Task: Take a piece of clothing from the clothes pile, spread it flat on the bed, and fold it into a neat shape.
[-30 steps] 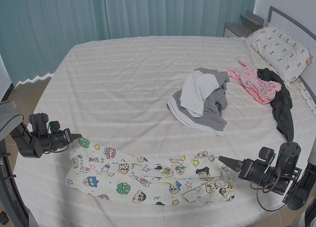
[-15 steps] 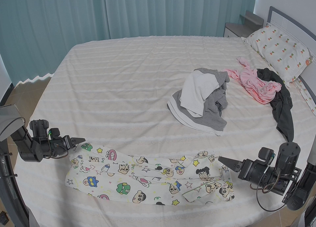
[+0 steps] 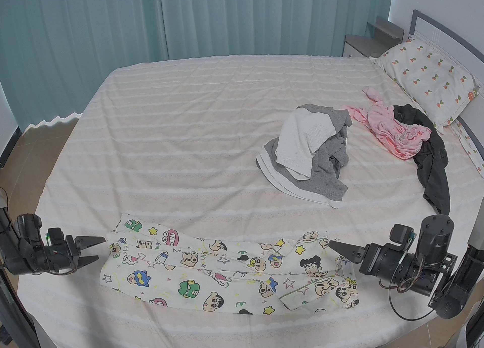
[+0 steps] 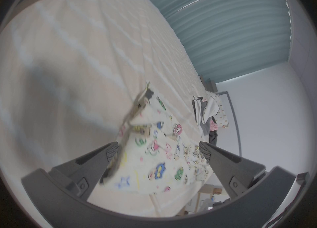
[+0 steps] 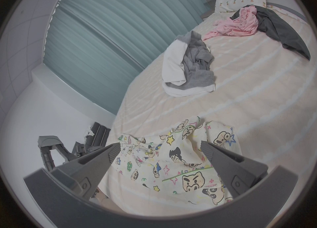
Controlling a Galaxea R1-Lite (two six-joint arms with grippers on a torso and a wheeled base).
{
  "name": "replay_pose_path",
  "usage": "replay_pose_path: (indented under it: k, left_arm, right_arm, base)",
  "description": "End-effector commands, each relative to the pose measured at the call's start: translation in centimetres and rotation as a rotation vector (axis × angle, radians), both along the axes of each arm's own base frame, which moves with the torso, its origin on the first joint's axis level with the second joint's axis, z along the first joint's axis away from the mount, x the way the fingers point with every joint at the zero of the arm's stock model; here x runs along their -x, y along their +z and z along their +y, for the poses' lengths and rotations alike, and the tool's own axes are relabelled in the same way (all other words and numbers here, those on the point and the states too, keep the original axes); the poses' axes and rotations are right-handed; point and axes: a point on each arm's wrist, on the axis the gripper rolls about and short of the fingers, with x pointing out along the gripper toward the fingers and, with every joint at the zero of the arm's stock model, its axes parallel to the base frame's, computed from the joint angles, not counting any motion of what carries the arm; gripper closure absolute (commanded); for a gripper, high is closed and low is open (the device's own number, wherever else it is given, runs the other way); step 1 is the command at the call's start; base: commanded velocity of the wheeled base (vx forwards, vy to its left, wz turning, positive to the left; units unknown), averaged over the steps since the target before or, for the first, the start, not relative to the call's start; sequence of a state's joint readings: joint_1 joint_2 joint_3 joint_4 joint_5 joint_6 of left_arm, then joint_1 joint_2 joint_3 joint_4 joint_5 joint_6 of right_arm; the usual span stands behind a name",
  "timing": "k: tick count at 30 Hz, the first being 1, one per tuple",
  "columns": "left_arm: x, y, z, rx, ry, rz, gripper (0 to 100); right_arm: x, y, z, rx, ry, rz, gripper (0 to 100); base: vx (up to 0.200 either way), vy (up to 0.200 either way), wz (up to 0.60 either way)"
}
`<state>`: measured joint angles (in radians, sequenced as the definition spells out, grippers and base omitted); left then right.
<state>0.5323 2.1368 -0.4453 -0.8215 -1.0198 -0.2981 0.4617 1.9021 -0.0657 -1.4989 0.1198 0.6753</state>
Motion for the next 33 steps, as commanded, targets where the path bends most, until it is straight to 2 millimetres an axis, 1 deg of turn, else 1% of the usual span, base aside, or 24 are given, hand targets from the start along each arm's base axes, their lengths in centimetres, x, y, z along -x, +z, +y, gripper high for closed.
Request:
replay_pose_path:
  k: [1,4,7,9,12,14,17,18,19,20,28,33]
  left_arm:
    - [5.2,0.9,-0.2,0.100,0.073,0.041,0]
    - [6.3,1.3,-1.0,0.168,0.048,0.034,0]
    - [6.9,1.3,-0.7,0.211,0.029,0.000,0]
    - [7.3,1.2,-0.6,0.222,0.033,-0.004,0]
    - [7.4,1.0,-0.7,0.191,0.015,-0.027,0]
    - [7.6,0.7,-0.9,0.159,-0.001,-0.045,0]
    - [7.8,-0.1,-1.0,0.113,-0.029,-0.067,0]
    - [7.8,-0.1,-1.0,0.113,-0.029,-0.067,0]
    - [8.0,-0.4,-1.2,0.099,-0.042,-0.073,0]
    - [8.0,-0.5,-1.2,0.093,-0.045,-0.075,0]
    - [8.1,-0.5,-1.3,0.090,-0.046,-0.075,0]
    - [8.0,-0.6,-1.2,0.090,-0.046,-0.075,0]
  right_arm:
    - [-4.2,1.1,1.7,0.108,0.026,0.082,0]
    - [-5.1,1.9,2.4,0.144,0.039,0.149,0]
    - [-6.2,1.9,2.6,0.195,0.051,0.160,0]
    - [-7.4,1.7,2.4,0.210,0.041,0.152,0]
    - [-8.3,1.9,2.6,0.200,0.055,0.139,0]
    - [-8.5,1.9,2.7,0.194,0.074,0.144,0]
    - [-8.7,0.8,2.9,0.214,0.100,0.168,0]
    - [-8.7,0.8,2.9,0.214,0.100,0.168,0]
    - [-8.9,0.1,2.9,0.237,0.112,0.175,0]
    - [-8.9,-0.1,2.9,0.247,0.115,0.177,0]
    - [-8.5,-1.0,3.2,0.265,0.138,0.204,0]
    - [-8.3,-2.0,3.6,0.280,0.155,0.233,0]
  base:
    - [0.000,0.000,0.00]
    - [0.000,0.000,0.00]
    - [0.000,0.000,0.00]
    - [0.000,0.000,0.00]
    - [0.000,0.000,0.00]
    - [0.000,0.000,0.00]
    - [0.000,0.000,0.00]
    - [0.000,0.000,0.00]
    - [0.000,0.000,0.00]
    - [0.000,0.000,0.00]
    - [0.000,0.000,0.00]
    - [0.000,0.000,0.00]
